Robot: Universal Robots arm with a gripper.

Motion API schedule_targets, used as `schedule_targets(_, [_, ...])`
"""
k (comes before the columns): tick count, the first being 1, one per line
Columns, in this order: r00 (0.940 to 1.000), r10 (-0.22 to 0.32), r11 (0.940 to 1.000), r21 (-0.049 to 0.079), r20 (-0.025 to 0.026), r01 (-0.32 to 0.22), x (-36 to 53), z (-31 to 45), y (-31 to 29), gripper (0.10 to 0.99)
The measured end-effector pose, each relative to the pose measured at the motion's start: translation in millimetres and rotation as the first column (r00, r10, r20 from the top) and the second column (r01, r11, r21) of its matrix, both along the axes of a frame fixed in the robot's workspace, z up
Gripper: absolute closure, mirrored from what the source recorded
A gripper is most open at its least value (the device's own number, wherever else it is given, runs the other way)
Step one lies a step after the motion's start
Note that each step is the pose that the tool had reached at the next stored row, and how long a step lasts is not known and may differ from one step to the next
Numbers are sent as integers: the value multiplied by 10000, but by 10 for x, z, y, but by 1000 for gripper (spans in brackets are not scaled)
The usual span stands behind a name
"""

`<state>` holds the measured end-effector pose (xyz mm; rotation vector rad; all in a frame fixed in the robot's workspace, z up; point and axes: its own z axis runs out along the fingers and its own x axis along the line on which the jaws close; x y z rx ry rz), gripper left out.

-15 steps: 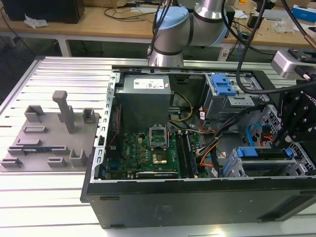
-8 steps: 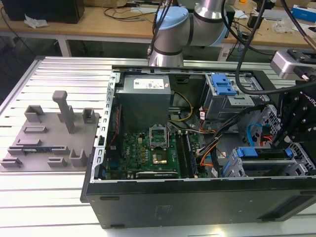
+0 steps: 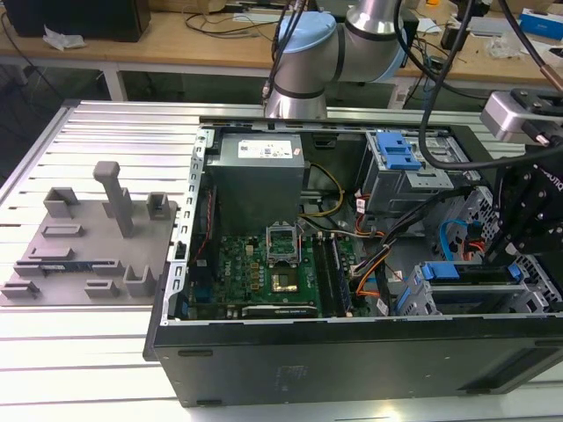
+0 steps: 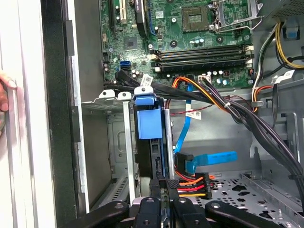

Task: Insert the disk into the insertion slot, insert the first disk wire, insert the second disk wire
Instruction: 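Insert the first disk wire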

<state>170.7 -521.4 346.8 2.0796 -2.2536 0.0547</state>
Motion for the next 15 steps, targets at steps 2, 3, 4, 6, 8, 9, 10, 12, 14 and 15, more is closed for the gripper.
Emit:
schedule_targets(2, [10000, 1, 10000, 1, 0, -1, 0, -3, 0, 922])
schedule_targets(3, [10000, 0, 10000, 0, 0, 0, 0, -5, 0, 922])
schedule_targets(4, [10000, 0, 10000, 0, 0, 0, 0, -6, 0, 922])
schedule_targets(6, [10000, 0, 10000, 1, 0, 0, 0, -12, 0, 922])
schedule_targets(8, [10000, 0, 10000, 1, 0, 0, 0, -16, 0, 922])
schedule_targets(9, [10000, 0, 10000, 0, 0, 0, 0, -17, 0, 922])
schedule_targets(10, [10000, 0, 10000, 1, 0, 0, 0, -19, 0, 922])
schedule_targets(12, [10000, 0, 10000, 1, 0, 0, 1, -24, 0, 922])
schedule_targets(14, [10000, 0, 10000, 1, 0, 0, 1, -30, 0, 922])
schedule_targets(15, [10000, 0, 10000, 0, 0, 0, 1, -32, 0, 922])
